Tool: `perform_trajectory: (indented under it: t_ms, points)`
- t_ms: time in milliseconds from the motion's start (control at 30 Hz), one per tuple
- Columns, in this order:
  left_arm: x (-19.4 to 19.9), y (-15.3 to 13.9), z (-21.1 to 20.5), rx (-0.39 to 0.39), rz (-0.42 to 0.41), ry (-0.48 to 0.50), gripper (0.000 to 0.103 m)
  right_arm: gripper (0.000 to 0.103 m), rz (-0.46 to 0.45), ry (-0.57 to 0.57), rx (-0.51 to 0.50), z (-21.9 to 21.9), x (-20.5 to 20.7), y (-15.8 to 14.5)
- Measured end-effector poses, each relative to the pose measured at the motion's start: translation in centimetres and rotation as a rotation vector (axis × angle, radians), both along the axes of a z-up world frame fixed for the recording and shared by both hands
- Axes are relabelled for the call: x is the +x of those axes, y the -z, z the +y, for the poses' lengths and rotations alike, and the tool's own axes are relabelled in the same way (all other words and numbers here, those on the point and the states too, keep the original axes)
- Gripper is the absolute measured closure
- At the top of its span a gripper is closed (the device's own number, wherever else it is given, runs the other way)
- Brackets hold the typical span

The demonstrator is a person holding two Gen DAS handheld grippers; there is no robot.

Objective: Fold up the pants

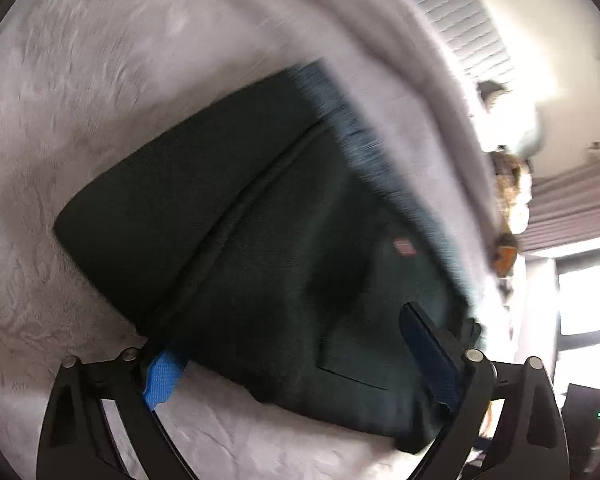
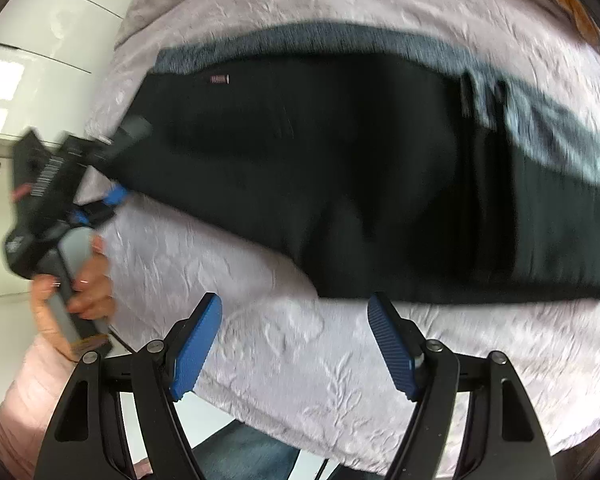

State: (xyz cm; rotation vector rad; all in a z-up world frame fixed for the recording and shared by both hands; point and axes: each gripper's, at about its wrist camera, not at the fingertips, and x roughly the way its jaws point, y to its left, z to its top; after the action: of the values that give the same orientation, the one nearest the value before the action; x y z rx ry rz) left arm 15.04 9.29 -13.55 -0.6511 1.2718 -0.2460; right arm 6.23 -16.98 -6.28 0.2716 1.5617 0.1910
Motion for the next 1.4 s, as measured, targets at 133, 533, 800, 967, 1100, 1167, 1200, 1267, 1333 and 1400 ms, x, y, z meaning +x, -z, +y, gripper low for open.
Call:
perform_trajectory:
  t_ms: [133,533,800,967,1100,1167,1200,1267,1333,1400]
  points:
    - [0.3,-0.9,-2.0,0.202,-0.021,0.039,0.053,0.024,-0.055,-0.035,0.003,0.3,2.9,-1.2]
    - [-3.0,-4.5,-10.0,0.785,-0.35,0.305,0.063,0.023,0.032,-0.253,0.163,9.7,17.3,-3.4]
    - [-3.9,-4.4,-10.4,0.848,-0.374,0.318,0.063,0.023,0.247,-0.541,0.105,23.1,20.9,1.5]
    - [-4.0,-4.5,-10.6,0.848,-0.369,0.331,0.063,0.028,0.32,-0.61,-0.033,25.0,20.6,4.1]
    - [-4.1,-5.8,-12.1,0.884,-0.394,0.361,0.063,0.087,0.292,-0.563,0.035,22.8,20.4,3.1]
    - [-4.7,-7.6,-13.3,0.902,-0.436,0.379,0.063,0.087,0.247,-0.536,0.108,20.8,20.4,1.1]
    - [-4.9,-8.6,-13.9,0.904,-0.457,0.385,0.063,0.087,0.235,-0.525,0.137,20.0,20.3,0.3]
    - [-5.5,-10.5,-15.1,0.903,-0.497,0.397,0.063,0.087,0.194,-0.483,0.216,17.2,20.0,-1.9]
    - [-5.8,-12.3,-16.9,0.901,-0.537,0.413,0.063,0.087,0.156,-0.435,0.294,14.3,19.6,-3.8]
    - [-6.5,-14.3,-18.9,0.895,-0.579,0.434,0.063,0.087,0.108,-0.364,0.382,10.5,18.6,-6.0]
